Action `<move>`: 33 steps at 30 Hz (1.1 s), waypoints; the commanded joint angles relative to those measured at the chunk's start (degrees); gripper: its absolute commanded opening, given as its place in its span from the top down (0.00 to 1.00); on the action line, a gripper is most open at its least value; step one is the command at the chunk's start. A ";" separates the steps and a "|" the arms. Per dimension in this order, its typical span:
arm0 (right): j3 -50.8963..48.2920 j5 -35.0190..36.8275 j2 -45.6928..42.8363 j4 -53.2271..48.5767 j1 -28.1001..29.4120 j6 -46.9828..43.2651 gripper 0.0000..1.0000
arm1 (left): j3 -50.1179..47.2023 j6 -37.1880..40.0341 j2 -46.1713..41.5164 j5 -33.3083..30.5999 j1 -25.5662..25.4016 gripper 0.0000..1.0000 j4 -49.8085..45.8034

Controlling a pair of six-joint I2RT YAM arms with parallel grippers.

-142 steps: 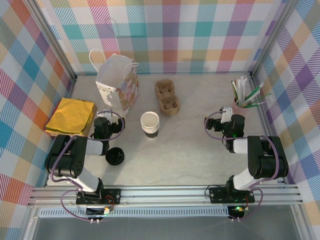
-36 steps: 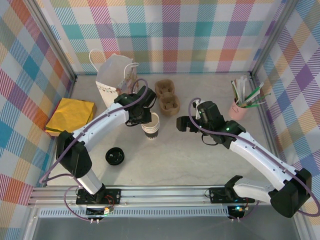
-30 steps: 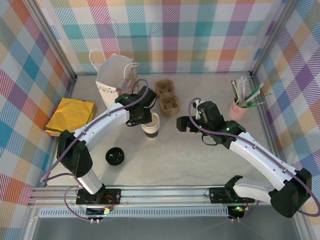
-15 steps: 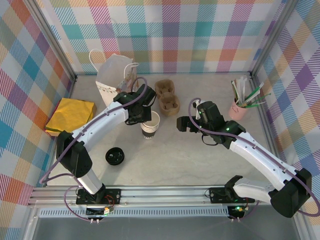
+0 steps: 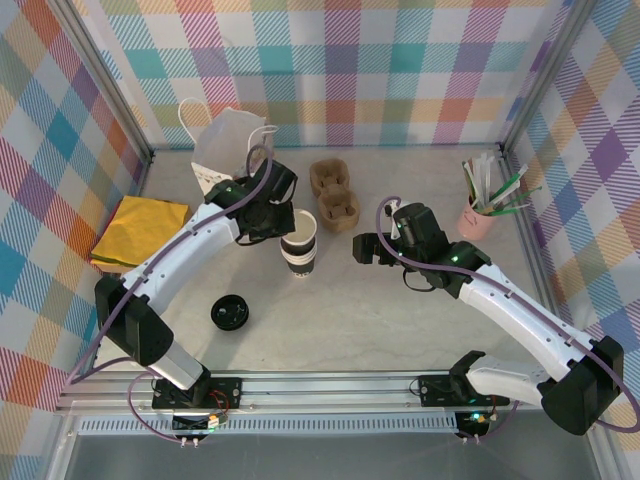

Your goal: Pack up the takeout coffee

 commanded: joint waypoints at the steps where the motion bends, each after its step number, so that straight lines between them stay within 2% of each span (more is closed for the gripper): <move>1: 0.43 0.53 -1.25 -0.19 0.42 0.47 0.01 | 3.61 0.02 -2.68 -0.08 0.34 1.00 -1.43; 4: 0.51 -0.33 -1.08 0.24 0.52 0.63 0.01 | 6.99 0.88 -4.33 -0.77 0.34 1.00 -2.25; 8: 0.86 -0.72 -1.21 0.16 0.50 0.89 0.01 | 10.08 0.79 -5.58 2.30 -0.24 1.00 -2.26; 14: 0.86 0.10 -3.27 -2.04 0.52 0.63 0.01 | 9.61 -0.38 -6.53 3.55 -5.34 1.00 0.14; 19: 0.18 4.92 -8.59 -6.87 0.45 1.53 0.01 | 6.93 -2.52 -5.48 2.83 -11.04 1.00 3.05; 24: -1.46 6.25 -15.64 -11.16 0.37 1.71 0.01 | 6.17 -3.08 -0.99 0.54 -16.56 1.00 3.78; 27: -1.78 5.96 -18.93 -14.26 0.33 1.84 0.01 | 5.07 -3.48 1.78 -1.07 -18.25 1.00 3.88; 33: -2.99 5.46 -23.58 -17.72 0.36 2.15 0.01 | -2.44 -6.62 5.19 1.95 -20.25 1.00 10.82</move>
